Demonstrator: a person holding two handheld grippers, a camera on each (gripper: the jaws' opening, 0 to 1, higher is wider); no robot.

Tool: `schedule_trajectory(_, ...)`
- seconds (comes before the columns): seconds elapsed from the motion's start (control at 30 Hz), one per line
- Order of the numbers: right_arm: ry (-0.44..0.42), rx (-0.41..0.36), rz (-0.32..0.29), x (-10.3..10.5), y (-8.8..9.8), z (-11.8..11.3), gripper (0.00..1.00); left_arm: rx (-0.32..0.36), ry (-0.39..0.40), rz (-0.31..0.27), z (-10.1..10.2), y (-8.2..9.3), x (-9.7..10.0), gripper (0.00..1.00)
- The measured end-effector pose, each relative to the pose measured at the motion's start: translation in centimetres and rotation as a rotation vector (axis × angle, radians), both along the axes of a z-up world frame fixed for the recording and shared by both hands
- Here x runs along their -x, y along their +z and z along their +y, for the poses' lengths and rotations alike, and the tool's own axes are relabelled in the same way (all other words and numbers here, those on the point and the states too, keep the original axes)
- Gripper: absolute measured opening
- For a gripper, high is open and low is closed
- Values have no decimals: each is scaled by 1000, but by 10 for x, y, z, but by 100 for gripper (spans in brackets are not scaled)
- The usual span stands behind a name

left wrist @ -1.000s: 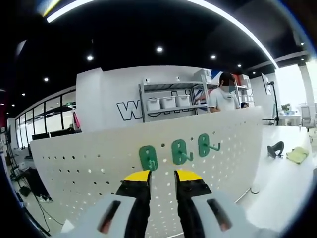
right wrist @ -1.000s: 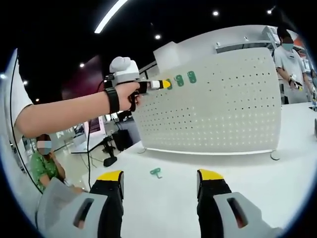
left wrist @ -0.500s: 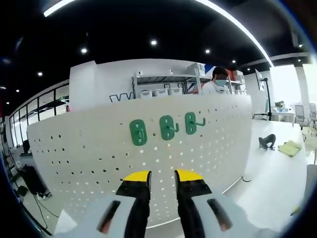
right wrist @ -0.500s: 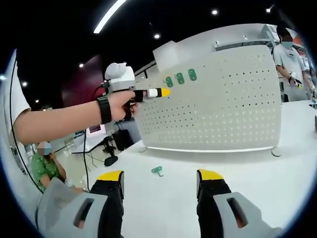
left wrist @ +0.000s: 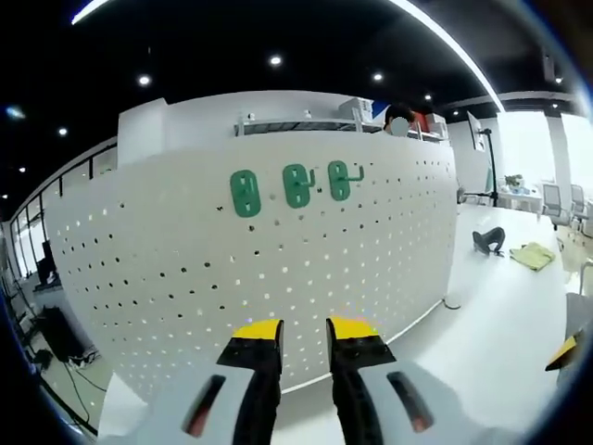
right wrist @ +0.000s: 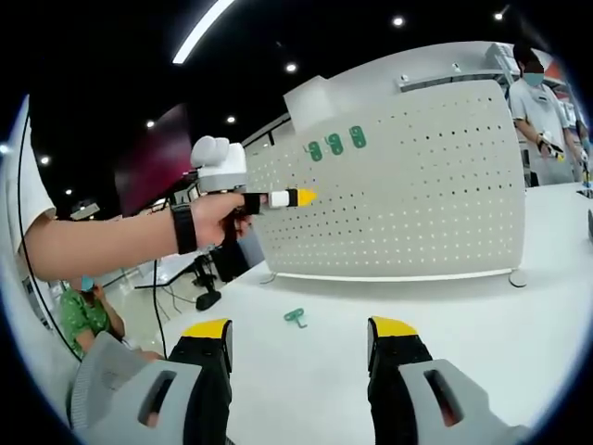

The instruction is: Insert the hook assembly into the mounting plate slot until the hook locks in place.

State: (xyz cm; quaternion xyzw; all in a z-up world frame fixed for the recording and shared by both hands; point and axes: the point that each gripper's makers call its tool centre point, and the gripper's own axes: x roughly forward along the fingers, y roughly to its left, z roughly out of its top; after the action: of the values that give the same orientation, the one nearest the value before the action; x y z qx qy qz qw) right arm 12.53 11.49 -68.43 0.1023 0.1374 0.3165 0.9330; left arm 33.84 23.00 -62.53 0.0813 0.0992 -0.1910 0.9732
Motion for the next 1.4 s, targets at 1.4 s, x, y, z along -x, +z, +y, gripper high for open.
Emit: schedule_trajectory(1.4, 30, 9, 24, 1, -5, 6, 60, -89, -11, 298, 48, -124, 58, 21)
